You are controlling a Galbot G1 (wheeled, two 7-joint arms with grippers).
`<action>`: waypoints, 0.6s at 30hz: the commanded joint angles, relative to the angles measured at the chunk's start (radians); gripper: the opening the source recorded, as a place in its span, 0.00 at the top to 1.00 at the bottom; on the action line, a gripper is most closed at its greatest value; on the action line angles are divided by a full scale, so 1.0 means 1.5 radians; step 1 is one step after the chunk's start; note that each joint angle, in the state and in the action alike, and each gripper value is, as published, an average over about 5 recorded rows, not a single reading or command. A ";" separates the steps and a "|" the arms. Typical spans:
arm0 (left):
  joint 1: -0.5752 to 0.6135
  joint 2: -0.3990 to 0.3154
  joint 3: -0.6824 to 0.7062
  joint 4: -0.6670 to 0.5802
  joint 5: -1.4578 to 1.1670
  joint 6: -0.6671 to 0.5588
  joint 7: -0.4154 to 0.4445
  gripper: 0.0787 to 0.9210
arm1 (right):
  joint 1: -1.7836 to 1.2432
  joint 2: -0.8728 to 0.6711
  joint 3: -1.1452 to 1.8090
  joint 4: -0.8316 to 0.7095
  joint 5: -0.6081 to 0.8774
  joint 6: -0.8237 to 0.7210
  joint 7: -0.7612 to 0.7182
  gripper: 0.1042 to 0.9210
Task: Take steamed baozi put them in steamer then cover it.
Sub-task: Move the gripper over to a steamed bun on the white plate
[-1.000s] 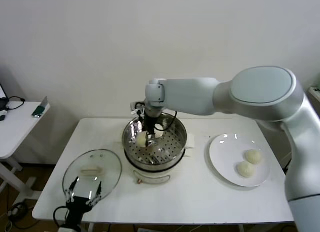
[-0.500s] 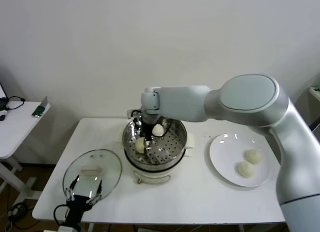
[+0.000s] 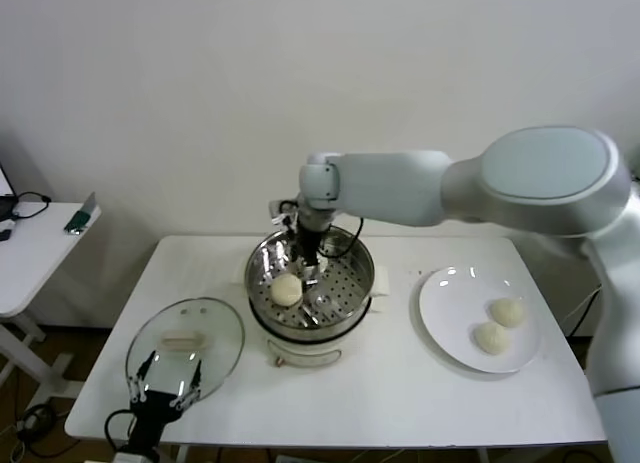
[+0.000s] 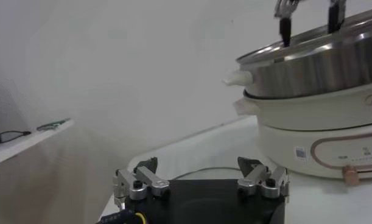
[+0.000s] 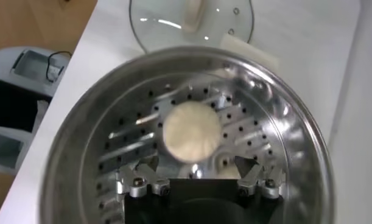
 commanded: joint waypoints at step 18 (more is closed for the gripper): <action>0.007 -0.010 -0.001 -0.030 0.016 0.028 0.000 0.12 | -0.117 -0.619 0.082 0.199 -0.435 0.048 -0.072 0.12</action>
